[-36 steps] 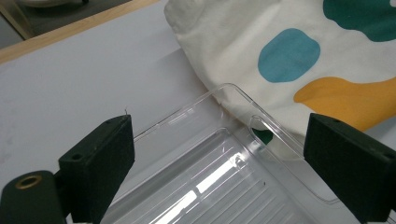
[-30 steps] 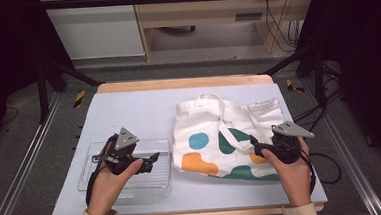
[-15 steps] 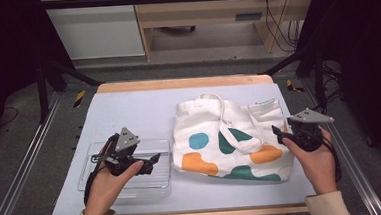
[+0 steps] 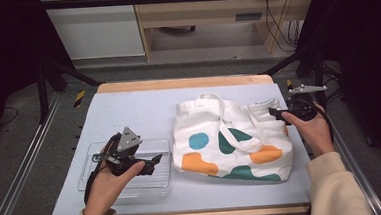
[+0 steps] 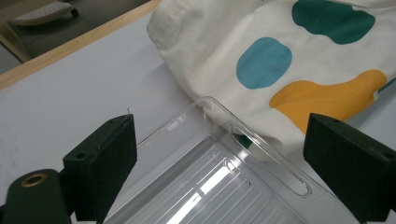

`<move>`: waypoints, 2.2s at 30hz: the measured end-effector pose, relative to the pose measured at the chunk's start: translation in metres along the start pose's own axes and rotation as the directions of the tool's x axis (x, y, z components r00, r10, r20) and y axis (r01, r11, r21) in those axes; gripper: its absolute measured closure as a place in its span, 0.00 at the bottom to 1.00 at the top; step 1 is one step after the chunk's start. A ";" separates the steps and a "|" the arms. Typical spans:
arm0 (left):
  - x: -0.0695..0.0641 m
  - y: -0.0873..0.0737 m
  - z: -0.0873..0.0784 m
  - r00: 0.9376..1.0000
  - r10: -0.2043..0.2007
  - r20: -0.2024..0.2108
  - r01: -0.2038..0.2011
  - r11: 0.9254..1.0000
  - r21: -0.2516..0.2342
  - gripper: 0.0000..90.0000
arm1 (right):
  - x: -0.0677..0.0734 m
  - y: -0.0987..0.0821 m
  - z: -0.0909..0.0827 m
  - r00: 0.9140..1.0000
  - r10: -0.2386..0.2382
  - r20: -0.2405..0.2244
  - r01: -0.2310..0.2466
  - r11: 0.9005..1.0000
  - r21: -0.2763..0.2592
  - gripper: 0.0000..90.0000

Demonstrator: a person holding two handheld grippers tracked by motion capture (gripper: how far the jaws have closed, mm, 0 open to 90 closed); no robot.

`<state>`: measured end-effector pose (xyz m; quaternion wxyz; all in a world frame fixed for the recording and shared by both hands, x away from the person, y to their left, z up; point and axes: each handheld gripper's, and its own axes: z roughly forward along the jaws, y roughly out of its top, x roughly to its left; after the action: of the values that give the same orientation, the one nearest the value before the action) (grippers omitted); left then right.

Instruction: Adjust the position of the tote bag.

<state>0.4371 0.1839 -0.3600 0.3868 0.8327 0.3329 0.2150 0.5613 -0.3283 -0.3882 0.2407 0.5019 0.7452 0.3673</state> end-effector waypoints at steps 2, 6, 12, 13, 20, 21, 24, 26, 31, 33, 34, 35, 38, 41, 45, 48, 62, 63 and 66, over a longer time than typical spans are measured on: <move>-0.003 0.002 0.001 1.000 0.007 0.006 -0.007 1.000 -0.002 0.11 | -0.001 -0.001 0.008 1.000 -0.006 -0.023 0.007 1.000 0.030 0.20; -0.005 0.004 0.001 1.000 0.019 0.011 -0.019 1.000 -0.001 0.11 | -0.002 -0.002 0.020 0.999 -0.028 -0.028 0.030 0.998 0.052 0.17; -0.009 0.004 0.001 0.999 0.030 0.014 -0.030 1.000 0.005 0.11 | -0.005 -0.001 0.028 0.997 0.015 -0.082 -0.009 0.997 0.071 0.28; -0.009 0.005 0.001 0.999 0.035 0.012 -0.035 0.999 0.011 0.11 | -0.004 -0.002 0.027 0.996 0.022 -0.091 -0.015 0.997 0.071 0.33; -0.015 0.007 0.007 0.999 0.037 0.025 -0.038 0.999 0.013 0.11 | 0.014 -0.006 0.008 0.999 -0.011 -0.052 0.012 1.000 0.019 0.68; -0.017 0.007 0.009 0.999 0.037 0.027 -0.038 0.999 0.012 0.11 | 0.018 -0.007 0.005 0.999 -0.002 -0.046 0.003 1.000 0.011 0.76; -0.022 0.008 0.013 0.998 0.046 0.033 -0.046 0.999 0.021 0.11 | 0.030 -0.012 -0.006 0.999 0.000 -0.042 -0.002 0.999 -0.037 0.88; -0.025 0.009 0.016 0.998 0.050 0.032 -0.050 0.998 0.024 0.11 | 0.036 -0.014 -0.012 0.999 0.001 -0.040 -0.003 0.998 -0.067 0.89; -0.031 0.021 0.023 0.996 0.083 0.018 -0.083 0.996 0.026 0.11 | 0.049 -0.016 -0.032 0.998 -0.021 -0.054 0.013 0.989 -0.144 0.90; -0.034 0.027 0.027 0.997 0.082 0.012 -0.082 0.996 0.023 0.11 | 0.056 -0.017 -0.045 0.997 -0.045 -0.063 0.033 0.984 -0.176 0.90; -0.035 0.030 0.029 0.996 0.088 0.007 -0.088 0.996 0.026 0.12 | 0.062 -0.018 -0.058 0.996 -0.060 -0.066 0.045 0.977 -0.206 0.90; -0.036 0.034 0.031 0.996 0.090 0.005 -0.090 0.996 0.026 0.12 | 0.062 -0.018 -0.058 0.996 -0.060 -0.066 0.045 0.977 -0.206 0.90; -0.036 0.046 0.039 0.995 0.102 0.003 -0.102 0.994 0.032 0.13 | 0.072 -0.023 -0.080 0.993 -0.088 -0.077 0.065 0.964 -0.256 0.90; -0.033 0.059 0.051 0.994 0.105 0.012 -0.105 0.994 0.026 0.14 | 0.074 -0.025 -0.088 0.992 -0.098 -0.083 0.071 0.959 -0.273 0.90; -0.027 0.074 0.069 0.995 0.103 0.021 -0.103 0.994 0.031 0.15 | 0.077 -0.029 -0.101 0.989 -0.104 -0.108 0.067 0.950 -0.306 0.91; -0.026 0.084 0.082 0.995 0.098 0.026 -0.099 0.995 0.016 0.15 | 0.080 -0.031 -0.107 0.986 -0.120 -0.115 0.077 0.944 -0.320 0.91; -0.016 0.108 0.114 0.991 0.116 0.069 -0.117 0.993 0.021 0.16 | 0.084 -0.036 -0.118 0.977 -0.157 -0.144 0.096 0.928 -0.361 0.91; -0.016 0.109 0.116 0.991 0.117 0.069 -0.118 0.993 0.018 0.15 | 0.084 -0.036 -0.118 0.977 -0.157 -0.145 0.095 0.928 -0.360 0.91; -0.016 0.110 0.121 0.990 0.105 0.096 -0.107 0.994 0.015 0.13 | 0.085 -0.037 -0.118 0.976 -0.158 -0.149 0.095 0.928 -0.362 0.91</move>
<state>0.5435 0.0593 -0.3486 0.3820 0.8623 0.2713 0.1919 0.4223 -0.2945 -0.3440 0.2832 0.3673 0.7164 0.5212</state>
